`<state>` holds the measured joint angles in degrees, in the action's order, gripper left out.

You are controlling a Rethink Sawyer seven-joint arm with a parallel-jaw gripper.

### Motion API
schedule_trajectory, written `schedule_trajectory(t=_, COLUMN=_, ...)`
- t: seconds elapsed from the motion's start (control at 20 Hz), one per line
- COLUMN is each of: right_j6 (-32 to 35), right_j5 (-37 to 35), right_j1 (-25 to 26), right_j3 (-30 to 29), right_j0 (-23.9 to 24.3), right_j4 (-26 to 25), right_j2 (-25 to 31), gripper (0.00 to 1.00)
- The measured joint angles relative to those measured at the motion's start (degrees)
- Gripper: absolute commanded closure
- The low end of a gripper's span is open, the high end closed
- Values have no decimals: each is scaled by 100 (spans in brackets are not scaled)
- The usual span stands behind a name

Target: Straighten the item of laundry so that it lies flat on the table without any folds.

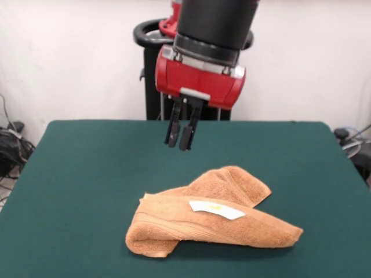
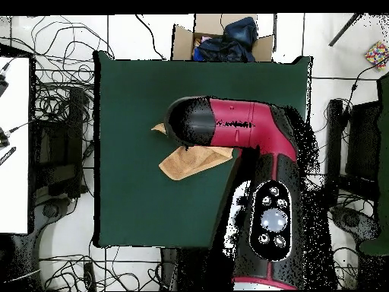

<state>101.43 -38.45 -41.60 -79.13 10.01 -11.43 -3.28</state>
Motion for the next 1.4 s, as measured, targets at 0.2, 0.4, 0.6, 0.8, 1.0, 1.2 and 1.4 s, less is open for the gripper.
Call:
schedule_trajectory(t=0.2, right_j6=0, right_j5=0, right_j1=-168, right_j3=-61, right_j0=202, right_j4=-1, right_j2=259, gripper=100)
schedule_trajectory(t=0.4, right_j6=0, right_j5=-1, right_j1=-316, right_j3=-259, right_j0=444, right_j4=-1, right_j2=579, gripper=100)
schedule_trajectory(t=0.6, right_j6=0, right_j5=0, right_j1=-327, right_j3=-392, right_j0=602, right_j4=-2, right_j2=787, gripper=100)
schedule_trajectory(t=0.8, right_j6=0, right_j5=0, right_j1=-305, right_j3=-512, right_j0=693, right_j4=-5, right_j2=936, gripper=100)
schedule_trajectory(t=1.0, right_j6=-11, right_j5=-67, right_j1=-298, right_j3=-548, right_j0=766, right_j4=-14, right_j2=1086, gripper=100)
schedule_trajectory(t=1.2, right_j6=-90, right_j5=-362, right_j1=-297, right_j3=-547, right_j0=818, right_j4=-27, right_j2=1202, gripper=100)
schedule_trajectory(t=1.4, right_j6=-272, right_j5=-914, right_j1=-309, right_j3=-550, right_j0=856, right_j4=-132, right_j2=1344, gripper=100)
